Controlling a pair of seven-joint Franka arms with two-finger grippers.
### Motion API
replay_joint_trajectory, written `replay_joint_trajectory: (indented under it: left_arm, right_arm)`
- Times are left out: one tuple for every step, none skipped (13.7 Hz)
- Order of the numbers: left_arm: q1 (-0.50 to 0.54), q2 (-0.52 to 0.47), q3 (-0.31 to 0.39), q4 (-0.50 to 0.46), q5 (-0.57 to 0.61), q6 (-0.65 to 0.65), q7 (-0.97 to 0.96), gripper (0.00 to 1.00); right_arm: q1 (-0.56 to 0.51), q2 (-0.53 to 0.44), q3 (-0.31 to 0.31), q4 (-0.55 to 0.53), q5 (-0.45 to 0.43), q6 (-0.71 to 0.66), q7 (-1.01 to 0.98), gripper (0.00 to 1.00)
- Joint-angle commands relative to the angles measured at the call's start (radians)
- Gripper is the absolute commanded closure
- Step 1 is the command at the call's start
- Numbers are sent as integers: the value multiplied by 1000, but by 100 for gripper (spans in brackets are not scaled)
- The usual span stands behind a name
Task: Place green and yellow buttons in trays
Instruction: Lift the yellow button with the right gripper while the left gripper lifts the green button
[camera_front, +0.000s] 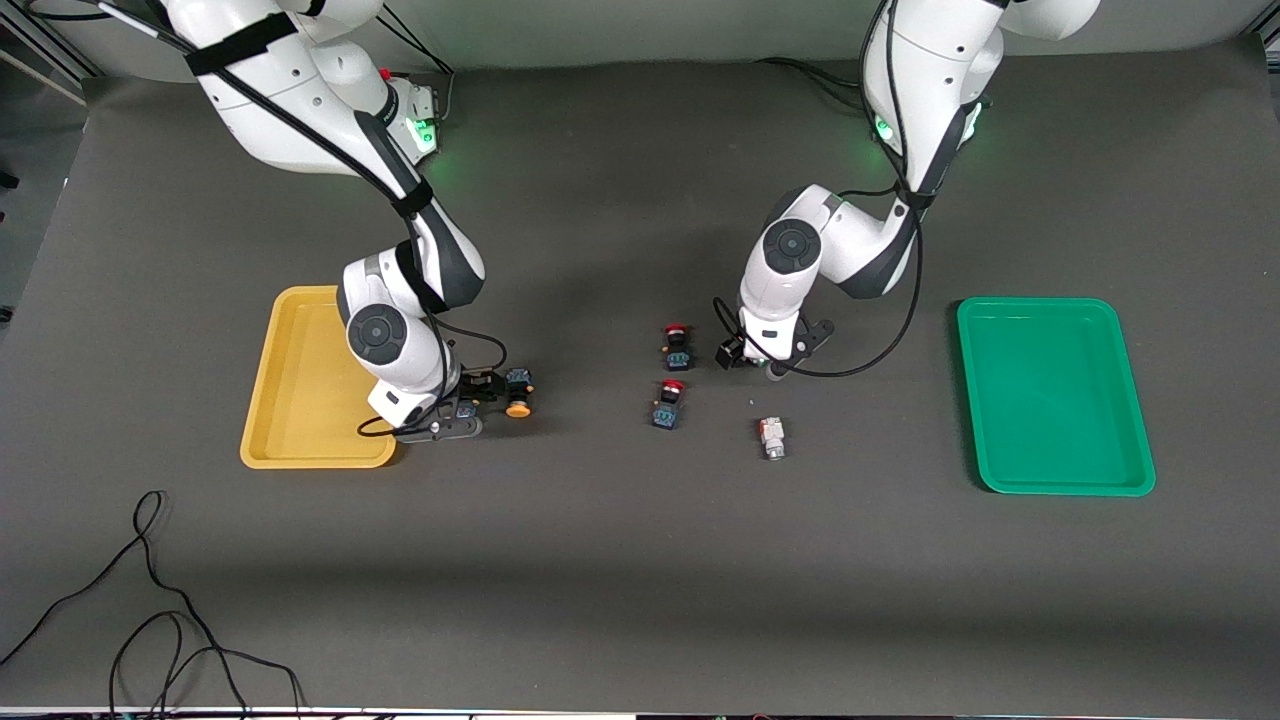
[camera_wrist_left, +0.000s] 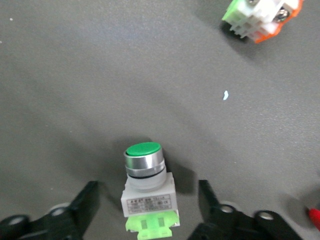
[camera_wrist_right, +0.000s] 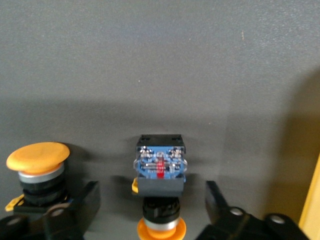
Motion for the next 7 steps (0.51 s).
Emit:
replay_joint_trajectory:
  left_arm:
    - [-16,-28,6,0,6,-12,-18,89]
    - [-14,-36,6,5,6,-31,-18,99]
    - [-13,-52,6,14,6,-67,-17,100]
    - [-8,-78,6,29,6,-121,-9,100]
    - [-7,-107,6,48,6,-185,-6,100]
    - [-7,-150,6,64,7,-262,-1,100]
    - [-5,-196,6,93,7,-357,8,100]
  right_arm:
    - [5,8,-6,11,4,15,16,96]
    - [3,7,-6,11,4,15,16,100]
    - [0,3,-6,11,7,13,18,100]
    - [-1,-4,-7,11,10,9,19,100]
    - [-1,-16,-15,11,13,1,21,100]
    - [-1,-39,-21,11,15,-17,32,100]
    - [-1,-67,-22,15,15,-75,50,100]
